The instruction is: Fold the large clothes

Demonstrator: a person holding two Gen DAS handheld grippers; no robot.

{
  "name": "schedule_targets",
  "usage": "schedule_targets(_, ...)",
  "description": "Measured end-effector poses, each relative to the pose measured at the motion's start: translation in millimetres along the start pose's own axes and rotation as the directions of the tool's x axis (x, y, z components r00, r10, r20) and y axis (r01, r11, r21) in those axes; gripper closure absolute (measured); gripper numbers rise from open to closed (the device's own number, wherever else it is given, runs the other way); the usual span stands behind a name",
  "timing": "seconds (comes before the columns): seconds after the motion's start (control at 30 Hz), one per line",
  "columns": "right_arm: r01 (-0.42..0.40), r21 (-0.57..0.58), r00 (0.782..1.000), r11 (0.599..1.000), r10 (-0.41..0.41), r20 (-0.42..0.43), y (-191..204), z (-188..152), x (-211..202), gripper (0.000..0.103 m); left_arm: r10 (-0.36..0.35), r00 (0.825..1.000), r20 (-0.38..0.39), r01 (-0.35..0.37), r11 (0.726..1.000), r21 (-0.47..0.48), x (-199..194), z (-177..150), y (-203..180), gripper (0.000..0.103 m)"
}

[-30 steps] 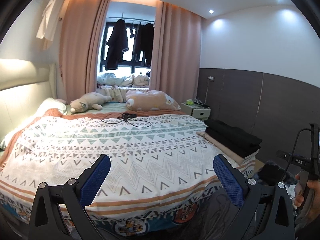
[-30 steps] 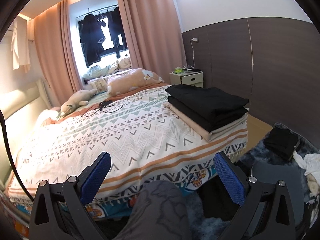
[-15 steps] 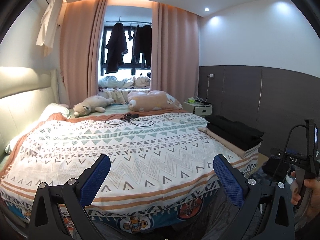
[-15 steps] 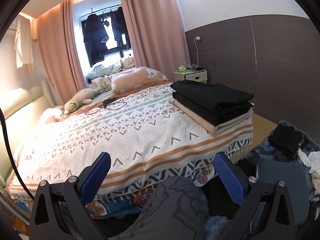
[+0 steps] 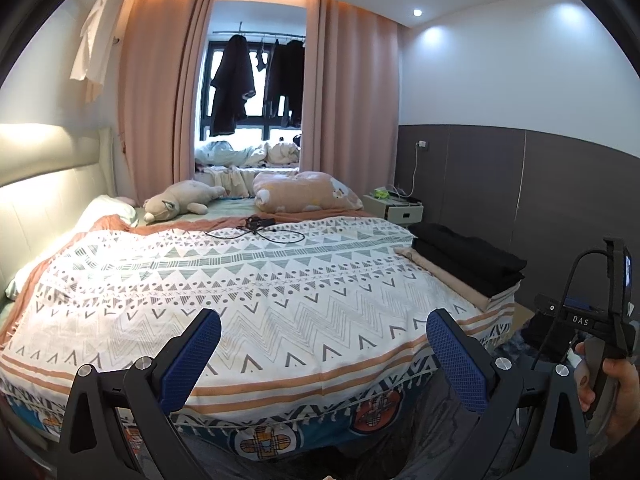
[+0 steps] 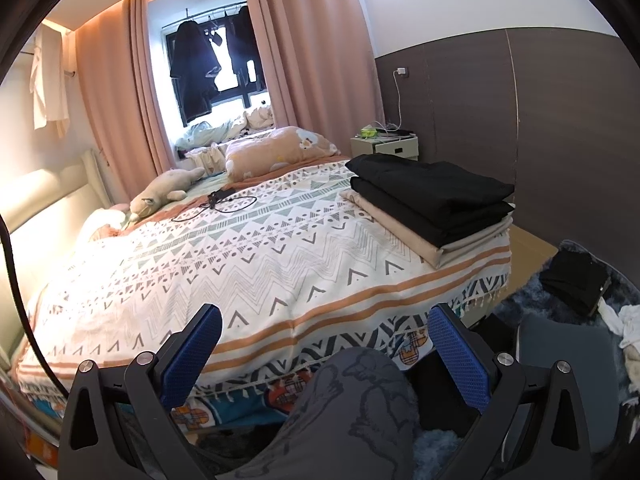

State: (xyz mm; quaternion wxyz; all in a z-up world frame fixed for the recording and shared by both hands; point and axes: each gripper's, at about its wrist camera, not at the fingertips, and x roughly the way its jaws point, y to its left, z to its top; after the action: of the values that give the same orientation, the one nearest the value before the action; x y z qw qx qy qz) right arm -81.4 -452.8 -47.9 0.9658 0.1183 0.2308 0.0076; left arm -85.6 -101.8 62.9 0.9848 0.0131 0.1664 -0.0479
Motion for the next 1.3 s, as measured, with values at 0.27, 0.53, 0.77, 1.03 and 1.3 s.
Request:
schedule_targets(0.27,-0.004,0.016,1.000,1.000,0.004,-0.009,0,3,7,0.000,-0.001,1.000,-0.005,0.001,1.000,-0.002,4,2,0,0.000)
schedule_targets(0.53,0.000,0.013,1.000,1.000,0.000,-0.009,4,4,10,0.000,0.002,1.000,-0.012,-0.002,1.000,-0.004,5,2,3,0.000)
schedule_targets(0.77,0.005,0.020,1.000,1.000,-0.005,-0.014,1,2,10,0.000,0.005,1.000,-0.026,-0.006,1.000,-0.025,4,-4,6,0.000)
schedule_targets(1.03,0.003,0.019,1.000,1.000,-0.003,-0.002,-2,1,2,0.000,0.009,1.000,-0.020,-0.010,1.000,-0.025,-1,-4,2,0.000)
schedule_targets(1.3,0.004,0.031,1.000,1.000,-0.004,0.008,-10,0,-5,0.000,0.006,1.000,-0.005,-0.006,1.000,-0.002,-6,-4,-9,0.000)
